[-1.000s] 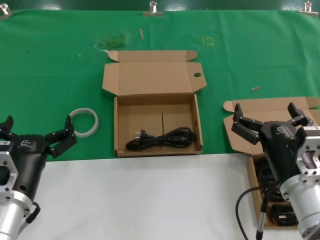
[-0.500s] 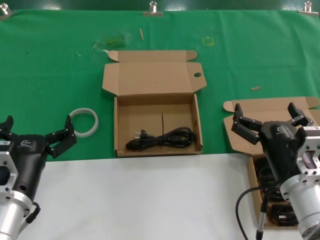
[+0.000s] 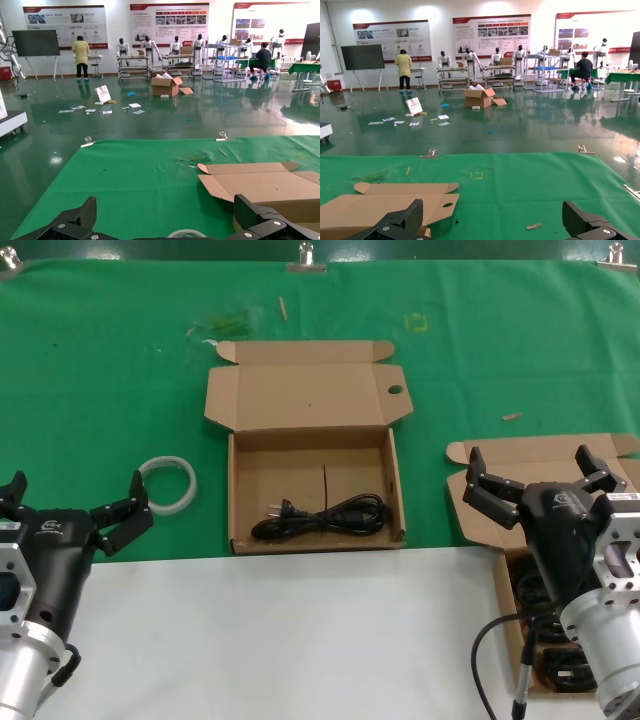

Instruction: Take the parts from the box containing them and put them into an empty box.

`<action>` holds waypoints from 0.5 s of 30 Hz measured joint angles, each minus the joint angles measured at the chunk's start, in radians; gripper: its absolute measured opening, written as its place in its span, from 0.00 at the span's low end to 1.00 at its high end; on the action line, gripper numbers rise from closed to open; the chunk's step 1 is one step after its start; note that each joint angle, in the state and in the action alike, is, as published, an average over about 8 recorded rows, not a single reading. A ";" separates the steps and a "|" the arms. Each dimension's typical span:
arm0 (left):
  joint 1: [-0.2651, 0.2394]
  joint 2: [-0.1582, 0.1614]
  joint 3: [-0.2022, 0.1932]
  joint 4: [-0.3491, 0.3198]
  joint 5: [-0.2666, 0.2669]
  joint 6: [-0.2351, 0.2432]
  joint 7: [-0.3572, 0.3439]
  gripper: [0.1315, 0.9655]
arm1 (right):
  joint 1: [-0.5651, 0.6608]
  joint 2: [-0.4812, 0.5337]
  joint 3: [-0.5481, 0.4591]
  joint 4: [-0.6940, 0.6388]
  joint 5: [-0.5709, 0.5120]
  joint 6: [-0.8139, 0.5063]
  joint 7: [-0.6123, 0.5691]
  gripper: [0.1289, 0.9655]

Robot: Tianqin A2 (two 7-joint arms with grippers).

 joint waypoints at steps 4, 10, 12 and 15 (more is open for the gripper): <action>0.000 0.000 0.000 0.000 0.000 0.000 0.000 1.00 | 0.000 0.000 0.000 0.000 0.000 0.000 0.000 1.00; 0.000 0.000 0.000 0.000 0.000 0.000 0.000 1.00 | 0.000 0.000 0.000 0.000 0.000 0.000 0.000 1.00; 0.000 0.000 0.000 0.000 0.000 0.000 0.000 1.00 | 0.000 0.000 0.000 0.000 0.000 0.000 0.000 1.00; 0.000 0.000 0.000 0.000 0.000 0.000 0.000 1.00 | 0.000 0.000 0.000 0.000 0.000 0.000 0.000 1.00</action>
